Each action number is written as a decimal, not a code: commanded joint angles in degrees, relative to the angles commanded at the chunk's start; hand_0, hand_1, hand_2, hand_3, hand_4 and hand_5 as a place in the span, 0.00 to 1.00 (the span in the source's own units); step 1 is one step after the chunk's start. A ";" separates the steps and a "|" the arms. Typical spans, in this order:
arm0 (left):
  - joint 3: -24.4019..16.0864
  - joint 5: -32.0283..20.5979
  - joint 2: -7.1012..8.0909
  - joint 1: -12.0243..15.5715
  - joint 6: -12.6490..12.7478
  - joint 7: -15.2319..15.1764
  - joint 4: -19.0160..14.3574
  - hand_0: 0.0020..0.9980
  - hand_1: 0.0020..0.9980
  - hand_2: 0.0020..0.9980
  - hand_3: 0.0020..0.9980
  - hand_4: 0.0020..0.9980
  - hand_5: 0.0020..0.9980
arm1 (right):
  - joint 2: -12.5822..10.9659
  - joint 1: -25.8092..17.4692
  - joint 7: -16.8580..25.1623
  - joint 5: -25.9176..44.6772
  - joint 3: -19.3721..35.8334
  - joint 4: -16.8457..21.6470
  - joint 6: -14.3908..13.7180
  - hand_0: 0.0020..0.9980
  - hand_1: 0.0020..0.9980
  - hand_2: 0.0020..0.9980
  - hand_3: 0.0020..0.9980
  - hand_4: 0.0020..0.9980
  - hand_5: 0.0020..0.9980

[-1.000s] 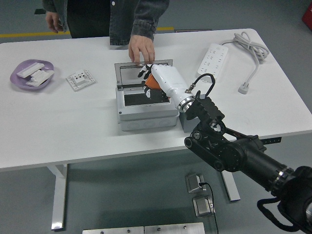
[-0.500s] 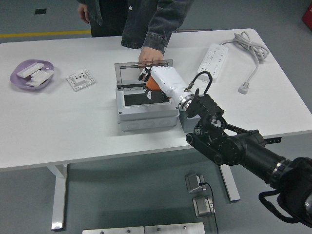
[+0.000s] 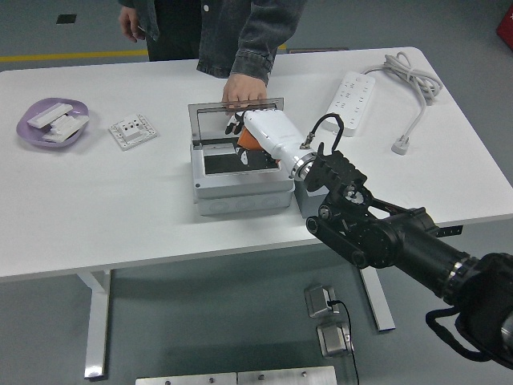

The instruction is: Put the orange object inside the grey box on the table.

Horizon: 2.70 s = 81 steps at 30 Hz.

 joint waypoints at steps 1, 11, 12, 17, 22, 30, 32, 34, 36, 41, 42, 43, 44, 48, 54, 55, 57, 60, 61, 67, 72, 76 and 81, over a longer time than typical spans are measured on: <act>0.03 0.02 -0.02 0.02 -0.01 0.02 0.00 0.63 0.57 0.54 0.60 0.46 0.20 | 0.00 0.13 0.07 -0.13 -0.16 -0.05 0.00 0.50 0.61 0.79 1.00 0.75 0.20; -0.10 0.40 0.01 0.12 -0.05 0.31 0.00 0.63 0.57 0.53 0.60 0.46 0.20 | 0.00 0.94 0.22 -0.06 -0.88 -0.21 0.25 0.70 0.70 0.85 1.00 0.88 0.26; -0.08 0.40 0.01 0.07 -0.05 0.28 0.00 0.63 0.57 0.53 0.60 0.46 0.20 | 0.00 0.96 0.19 -0.07 -0.91 -0.23 0.24 0.82 0.77 0.89 1.00 0.91 0.27; 0.03 0.28 -0.06 -0.09 -0.08 0.13 0.00 0.63 0.57 0.53 0.60 0.46 0.20 | 0.00 0.81 -0.11 0.04 -0.98 0.12 0.22 0.82 0.77 0.89 1.00 0.91 0.27; -0.15 0.13 -0.24 0.17 -0.05 0.14 0.00 0.63 0.57 0.53 0.60 0.45 0.20 | 0.00 0.04 -0.26 2.01 -0.83 3.02 -0.24 0.92 0.84 0.95 1.00 0.92 0.29; -0.87 0.32 -0.44 0.58 0.02 0.15 0.00 0.63 0.57 0.53 0.60 0.44 0.20 | -2.26 0.16 -1.28 6.25 -0.44 12.48 0.39 0.93 0.85 0.95 1.00 0.93 0.32; -0.85 0.25 -0.39 0.47 0.03 0.04 0.00 0.63 0.57 0.53 0.60 0.44 0.20 | -2.92 0.84 -1.45 6.78 0.18 13.28 0.73 0.93 0.85 0.95 1.00 0.93 0.32; -0.80 0.24 -0.32 0.34 0.02 -0.04 0.00 0.63 0.57 0.53 0.60 0.44 0.20 | -3.28 1.82 -1.43 7.27 0.97 12.62 1.10 0.93 0.85 0.95 1.00 0.93 0.32; -0.74 0.22 -0.25 0.26 0.02 -0.08 0.00 0.63 0.57 0.53 0.60 0.44 0.20 | -3.34 2.69 -1.17 7.76 1.53 11.13 1.39 0.93 0.85 0.95 1.00 0.93 0.32; -0.70 0.48 -0.03 -0.09 0.00 0.01 0.00 0.63 0.57 0.53 0.60 0.44 0.20 | -2.41 5.05 0.51 9.92 2.46 4.76 2.30 0.92 0.84 0.94 1.00 0.92 0.33; -0.69 0.57 0.05 -0.19 -0.02 0.05 0.00 0.63 0.57 0.53 0.60 0.44 0.20 | -2.19 5.36 0.91 10.39 2.56 3.25 2.42 0.92 0.84 0.93 1.00 0.92 0.33; -0.69 0.60 0.13 -0.28 -0.02 0.06 0.00 0.63 0.57 0.53 0.60 0.44 0.20 | -2.01 5.56 1.25 10.80 2.63 1.96 2.47 0.92 0.84 0.93 1.00 0.92 0.33; -0.69 0.64 0.22 -0.37 -0.02 0.08 0.00 0.63 0.57 0.53 0.60 0.44 0.20 | -1.82 5.72 1.63 11.31 2.68 0.48 2.49 0.92 0.84 0.93 1.00 0.92 0.33; -1.12 1.05 0.60 -0.51 0.05 0.29 0.00 0.63 0.57 0.53 0.60 0.44 0.20 | -1.24 5.63 2.76 12.88 2.69 -4.79 2.14 0.92 0.84 0.93 1.00 0.92 0.33; -2.20 2.07 0.63 -0.22 0.15 0.94 0.00 0.63 0.57 0.53 0.60 0.44 0.20 | -1.27 4.50 2.97 13.51 0.96 -6.34 1.13 0.92 0.84 0.92 1.00 0.92 0.34; -2.27 2.14 0.60 -0.18 0.15 0.99 0.00 0.63 0.57 0.53 0.60 0.44 0.20 | -1.31 4.34 2.90 13.49 0.57 -6.02 1.00 0.92 0.84 0.92 1.00 0.92 0.34; -2.38 2.20 0.52 -0.11 0.16 1.00 0.00 0.63 0.57 0.53 0.60 0.44 0.20 | -1.57 3.97 2.55 13.23 -0.65 -4.68 0.70 0.92 0.84 0.92 1.00 0.92 0.34; -2.42 2.09 0.45 -0.08 0.19 0.82 0.00 0.63 0.56 0.53 0.60 0.44 0.20 | -2.36 3.53 1.86 12.55 -2.37 -2.14 0.48 0.92 0.83 0.92 1.00 0.91 0.35; -2.42 2.02 0.43 -0.06 0.21 0.74 0.00 0.63 0.56 0.53 0.60 0.44 0.20 | -2.67 3.41 1.58 12.22 -2.86 -1.27 0.47 0.92 0.83 0.92 1.00 0.91 0.35; -2.81 1.92 0.48 0.16 0.32 0.49 0.00 0.63 0.57 0.53 0.60 0.44 0.20 | -5.04 2.61 -0.18 10.21 -5.78 4.33 0.68 0.92 0.83 0.92 1.00 0.91 0.35; -3.04 1.64 0.47 0.42 0.39 0.37 0.00 0.63 0.57 0.53 0.60 0.44 0.20 | -6.85 1.65 -1.63 8.95 -7.90 8.21 1.03 0.92 0.83 0.92 1.00 0.91 0.37; -3.04 1.28 0.45 0.73 0.42 0.30 0.00 0.63 0.57 0.53 0.60 0.44 0.20 | -8.47 1.02 -3.13 7.64 -8.97 11.86 1.40 0.92 0.83 0.92 1.00 0.91 0.37; -3.02 0.81 0.48 1.12 0.42 0.24 0.00 0.63 0.57 0.53 0.60 0.44 0.20 | -10.42 0.27 -4.91 6.38 -10.06 16.04 2.13 0.91 0.83 0.92 1.00 0.90 0.37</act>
